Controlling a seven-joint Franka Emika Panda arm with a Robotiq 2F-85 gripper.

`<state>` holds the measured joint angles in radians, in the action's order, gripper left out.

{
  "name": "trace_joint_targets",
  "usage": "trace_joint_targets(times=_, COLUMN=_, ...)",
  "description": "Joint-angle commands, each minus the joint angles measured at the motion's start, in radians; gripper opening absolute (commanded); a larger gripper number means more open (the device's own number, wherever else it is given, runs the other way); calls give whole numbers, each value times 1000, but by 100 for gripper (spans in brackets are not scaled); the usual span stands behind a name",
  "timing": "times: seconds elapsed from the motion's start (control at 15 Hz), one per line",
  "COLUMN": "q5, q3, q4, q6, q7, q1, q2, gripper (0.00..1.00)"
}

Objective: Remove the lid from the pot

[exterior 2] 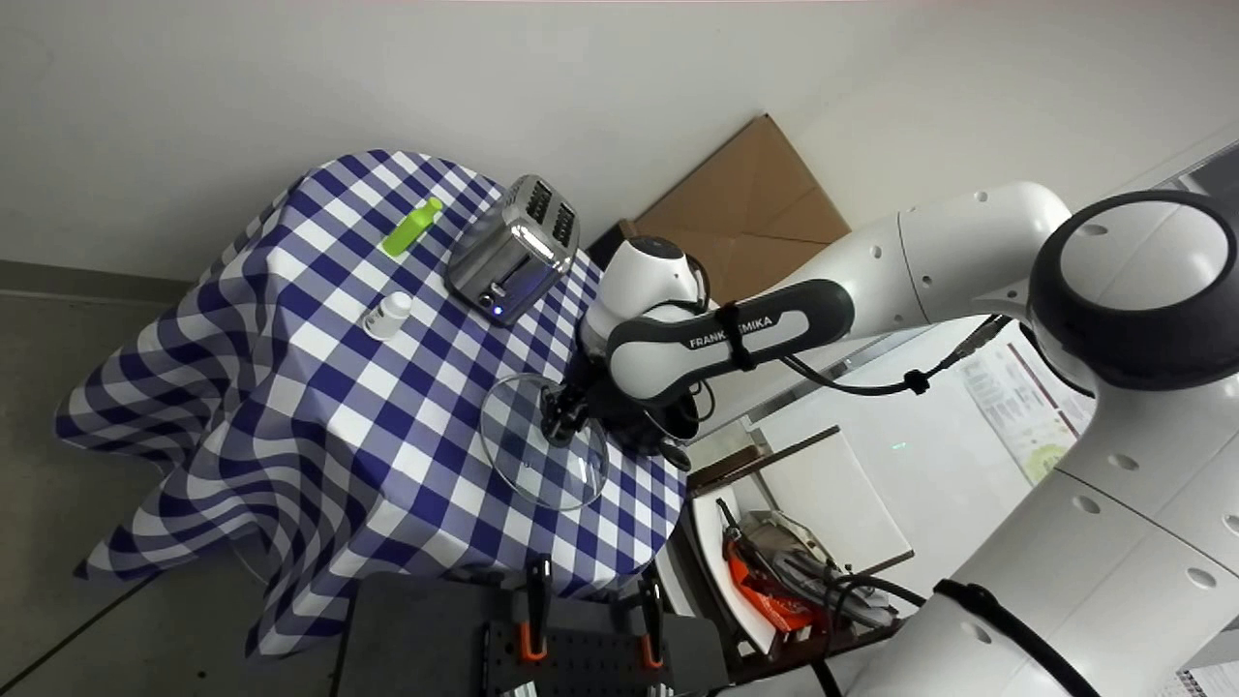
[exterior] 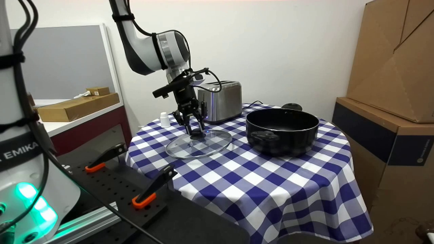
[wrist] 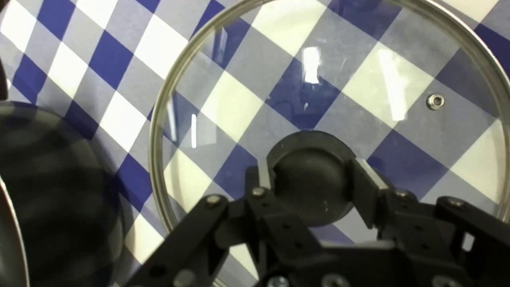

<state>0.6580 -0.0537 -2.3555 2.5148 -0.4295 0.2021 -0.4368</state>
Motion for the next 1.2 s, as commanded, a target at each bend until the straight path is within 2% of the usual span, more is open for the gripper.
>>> trace_joint_targets(times=0.0, q5=-35, q3=-20, q4=-4, q6=20, q7=29, q1=-29, q2=-8, gripper=25)
trace_joint_targets(times=0.07, q5=-44, q3=-22, q4=-4, q6=21, q7=34, q1=-35, q2=-13, gripper=75)
trace_joint_targets(times=0.13, q5=-50, q3=-24, q4=-4, q6=18, q7=39, q1=-39, q2=-16, gripper=77)
trace_joint_targets(times=0.33, q5=-96, q3=-12, q4=-9, q6=14, q7=71, q1=-54, q2=-2, gripper=98)
trace_joint_targets(times=0.53, q5=-226, q3=18, q4=-28, q6=3, q7=123, q1=-66, q2=52, gripper=100)
trace_joint_targets(times=0.73, q5=-475, q3=83, q4=-60, q6=-47, q7=186, q1=-115, q2=158, gripper=100)
trace_joint_targets(times=0.87, q5=-610, q3=100, q4=-86, q6=-74, q7=199, q1=-134, q2=239, gripper=100)
trace_joint_targets(times=1.0, q5=-645, q3=86, q4=-114, q6=-121, q7=176, q1=-128, q2=337, gripper=100)
trace_joint_targets(times=1.13, q5=-607, q3=72, q4=-133, q6=-185, q7=161, q1=-126, q2=427, gripper=100)
